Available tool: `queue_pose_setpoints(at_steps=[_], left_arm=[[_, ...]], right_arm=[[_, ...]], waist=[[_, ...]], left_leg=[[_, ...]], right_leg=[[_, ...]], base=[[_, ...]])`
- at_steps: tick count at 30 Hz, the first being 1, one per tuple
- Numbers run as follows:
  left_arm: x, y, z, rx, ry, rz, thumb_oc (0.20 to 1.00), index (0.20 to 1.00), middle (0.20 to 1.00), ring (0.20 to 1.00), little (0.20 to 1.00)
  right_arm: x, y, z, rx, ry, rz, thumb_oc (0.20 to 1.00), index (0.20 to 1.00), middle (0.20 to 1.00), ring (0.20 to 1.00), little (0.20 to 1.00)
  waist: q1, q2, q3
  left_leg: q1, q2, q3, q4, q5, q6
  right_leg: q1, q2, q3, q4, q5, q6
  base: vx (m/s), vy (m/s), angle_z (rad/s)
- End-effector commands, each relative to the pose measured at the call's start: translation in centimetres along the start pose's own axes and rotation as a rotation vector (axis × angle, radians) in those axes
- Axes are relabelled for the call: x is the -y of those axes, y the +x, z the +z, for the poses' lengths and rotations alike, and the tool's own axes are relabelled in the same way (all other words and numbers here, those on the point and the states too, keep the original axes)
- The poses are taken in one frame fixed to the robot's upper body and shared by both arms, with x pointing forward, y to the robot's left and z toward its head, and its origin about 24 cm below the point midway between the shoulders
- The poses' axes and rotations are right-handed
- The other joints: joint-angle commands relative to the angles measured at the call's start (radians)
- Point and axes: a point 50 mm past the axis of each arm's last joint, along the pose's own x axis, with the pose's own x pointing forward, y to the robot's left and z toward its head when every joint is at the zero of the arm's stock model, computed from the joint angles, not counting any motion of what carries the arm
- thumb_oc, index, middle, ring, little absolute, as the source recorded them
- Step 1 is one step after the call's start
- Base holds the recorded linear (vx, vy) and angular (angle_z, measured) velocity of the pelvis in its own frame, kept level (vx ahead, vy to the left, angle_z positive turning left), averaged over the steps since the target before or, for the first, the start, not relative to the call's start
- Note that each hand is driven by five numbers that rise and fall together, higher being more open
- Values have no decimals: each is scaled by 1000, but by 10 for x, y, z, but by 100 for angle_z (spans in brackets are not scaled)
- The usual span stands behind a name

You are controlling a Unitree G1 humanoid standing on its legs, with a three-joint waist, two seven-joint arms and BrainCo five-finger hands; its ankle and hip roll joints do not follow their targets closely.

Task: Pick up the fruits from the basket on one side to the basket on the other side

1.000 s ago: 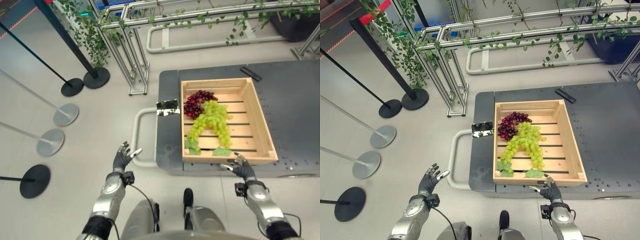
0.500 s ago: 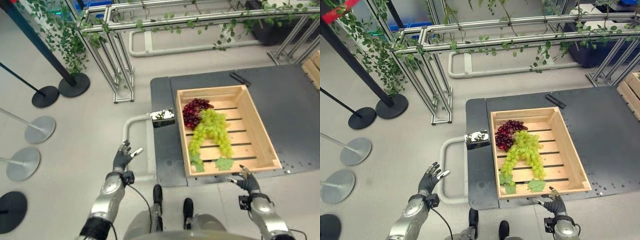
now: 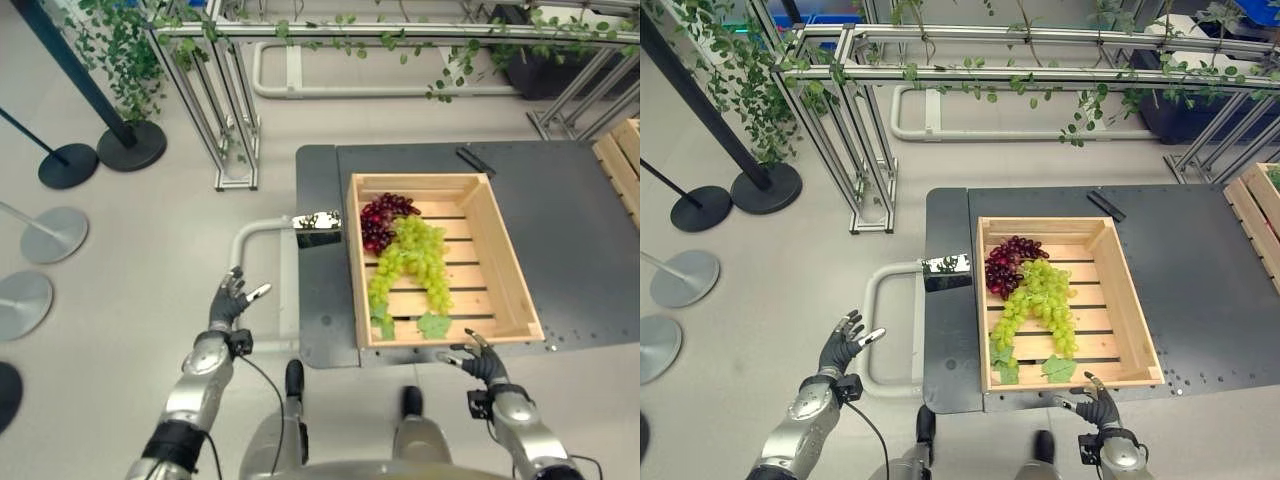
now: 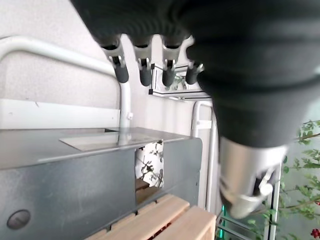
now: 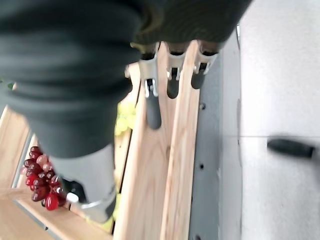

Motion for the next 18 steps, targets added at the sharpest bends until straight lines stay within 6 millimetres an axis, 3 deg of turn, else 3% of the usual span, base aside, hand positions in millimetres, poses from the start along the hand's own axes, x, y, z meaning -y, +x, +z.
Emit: queue_pose_setpoints(at_steps=[1, 3, 5, 7, 11, 13, 14, 15, 16, 17, 18], left_arm=[[5, -2, 16, 92, 4, -18, 1000, 1000, 1000, 1000, 1000], [3, -1, 17, 91, 5, -14, 1000, 1000, 1000, 1000, 1000], [0, -2, 18, 94, -8, -4, 1000, 1000, 1000, 1000, 1000], [2, -4, 13, 77, -43, -6, 1000, 1000, 1000, 1000, 1000], [1, -11, 3, 50, -118, 13, 1000, 1000, 1000, 1000, 1000], [7, -12, 1, 40, -123, -5, 1000, 1000, 1000, 1000, 1000], [10, -12, 1, 37, -132, -10, 1000, 1000, 1000, 1000, 1000], [14, -10, 1, 34, -129, -20, 1000, 1000, 1000, 1000, 1000], [16, -9, 0, 29, -123, -32, 1000, 1000, 1000, 1000, 1000], [16, -9, 1, 30, -123, -33, 1000, 1000, 1000, 1000, 1000], [17, -10, -1, 27, -123, -38, 1000, 1000, 1000, 1000, 1000]], right_arm=[[15, 14, 62, 234, 11, -56, 1000, 1000, 1000, 1000, 1000], [17, 14, 60, 223, 2, -50, 1000, 1000, 1000, 1000, 1000], [17, 13, 61, 227, -13, -40, 1000, 1000, 1000, 1000, 1000], [20, 14, 62, 226, -52, -42, 1000, 1000, 1000, 1000, 1000], [27, 14, 78, 279, -133, -46, 1000, 1000, 1000, 1000, 1000], [30, 15, 86, 301, -171, -66, 1000, 1000, 1000, 1000, 1000], [34, 16, 89, 307, -188, -81, 1000, 1000, 1000, 1000, 1000], [39, 17, 93, 316, -209, -104, 1000, 1000, 1000, 1000, 1000], [39, 17, 97, 324, -237, -106, 1000, 1000, 1000, 1000, 1000], [39, 17, 97, 324, -237, -106, 1000, 1000, 1000, 1000, 1000], [36, 19, 97, 319, -250, -88, 1000, 1000, 1000, 1000, 1000]], waist=[[13, -30, -80], [25, -35, -89], [42, -36, -97], [44, -15, -106], [53, 21, -87], [59, 37, -61], [57, 43, -50], [44, 42, -43], [37, 36, -44], [37, 36, -47], [42, 30, -53]], left_leg=[[67, 78, 55, -1, -92, -83], [64, 96, 51, -1, -89, -97], [54, 126, 37, -1, -76, -120], [48, 150, 20, -1, -64, -142], [28, 211, -1, 74, -31, -173], [6, 235, -10, 83, 26, -195], [-7, 238, 3, 84, 51, -193], [-35, 235, 68, 109, 53, -175], [-39, 221, 112, 149, 18, -154], [-47, 221, 111, 152, 19, -153], [-40, 193, 91, 160, -21, -139]], right_leg=[[-70, 47, 64, 114, 130, -5], [-48, 50, 73, 109, 99, -1], [-18, 66, 32, 55, 60, -6], [32, 84, -8, -37, 41, -13], [67, 151, -39, -37, -12, -57], [87, 178, -71, -37, -33, -76], [95, 181, -89, -37, -38, -83], [95, 180, -122, -37, -41, -90], [88, 185, -140, -37, -46, -100], [83, 184, -140, -37, -43, -99], [75, 192, -141, -37, -41, -98]], base=[[36, -234, 41], [22, -316, 45], [-12, -343, 5], [-18, -319, 19], [-29, -315, 15], [-84, -214, 18], [-149, -186, 35], [-191, -227, 45], [-157, -172, 89], [-117, -176, 89], [-54, -147, 85]])
